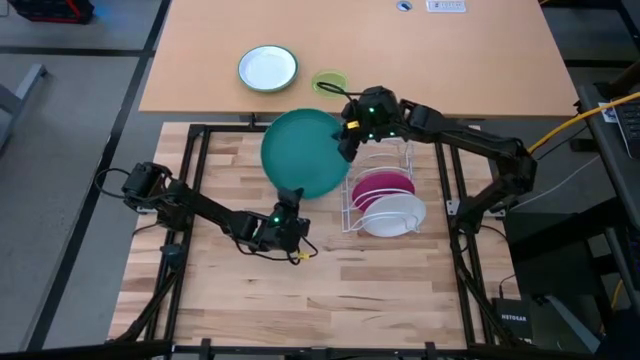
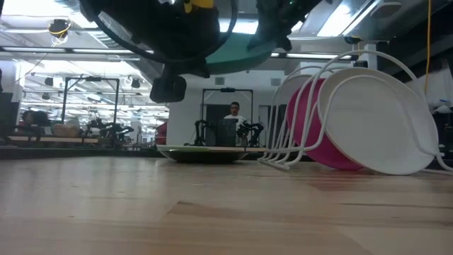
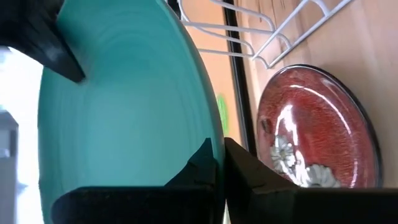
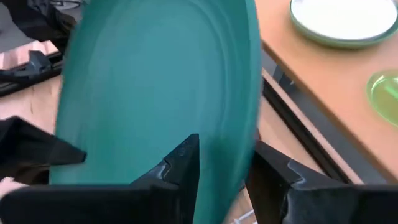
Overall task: Sort dishes
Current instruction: Put the dark blue plate in the dish rack
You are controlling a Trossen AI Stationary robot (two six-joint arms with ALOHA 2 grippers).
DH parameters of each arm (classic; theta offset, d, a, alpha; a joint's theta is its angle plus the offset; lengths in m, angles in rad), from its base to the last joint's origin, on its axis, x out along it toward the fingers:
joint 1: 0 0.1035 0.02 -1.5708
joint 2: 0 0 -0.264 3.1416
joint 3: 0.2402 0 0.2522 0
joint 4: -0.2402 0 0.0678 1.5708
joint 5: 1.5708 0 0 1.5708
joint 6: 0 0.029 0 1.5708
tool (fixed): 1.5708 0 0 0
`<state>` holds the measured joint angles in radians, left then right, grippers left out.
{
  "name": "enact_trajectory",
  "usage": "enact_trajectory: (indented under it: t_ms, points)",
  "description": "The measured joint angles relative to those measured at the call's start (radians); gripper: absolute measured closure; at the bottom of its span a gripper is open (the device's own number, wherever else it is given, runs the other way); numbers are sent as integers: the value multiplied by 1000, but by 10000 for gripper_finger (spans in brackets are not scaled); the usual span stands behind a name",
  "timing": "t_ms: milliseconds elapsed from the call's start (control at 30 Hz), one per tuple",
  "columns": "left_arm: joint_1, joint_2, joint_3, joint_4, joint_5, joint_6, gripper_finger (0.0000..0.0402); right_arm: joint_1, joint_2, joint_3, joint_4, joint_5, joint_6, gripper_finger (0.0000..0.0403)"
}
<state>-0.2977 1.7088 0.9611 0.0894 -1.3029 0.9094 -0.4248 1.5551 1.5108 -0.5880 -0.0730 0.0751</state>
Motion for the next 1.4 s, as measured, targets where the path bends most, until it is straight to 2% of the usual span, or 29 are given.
enact_trajectory:
  t_ms: [100, 267, 533, 633, 833, 1167, 1400]
  points:
    - [-2, 0, 0, 43, 5, 72, 401, 0, 25, -1, 5, 0, 18, 285]
    - [-2, 0, 0, 41, 9, 60, 401, 0, 44, 0, 21, 1, -10, 290]
    - [7, 0, 0, -8, 3, 45, 392, 0, 40, 1, 140, -37, -61, 367]
    - [12, 0, 0, -7, 6, 32, 374, 0, 41, 0, 200, -60, -87, 369]
    - [23, 0, 0, 9, 6, -114, 331, 0, 42, 19, 237, -44, -173, 373]
    - [22, -2, 3, 9, 6, -440, 251, -2, 45, 93, 209, 100, -327, 373]
    - [8, -2, 3, 0, 9, -588, 235, -2, 45, 182, 76, 170, -445, 373]
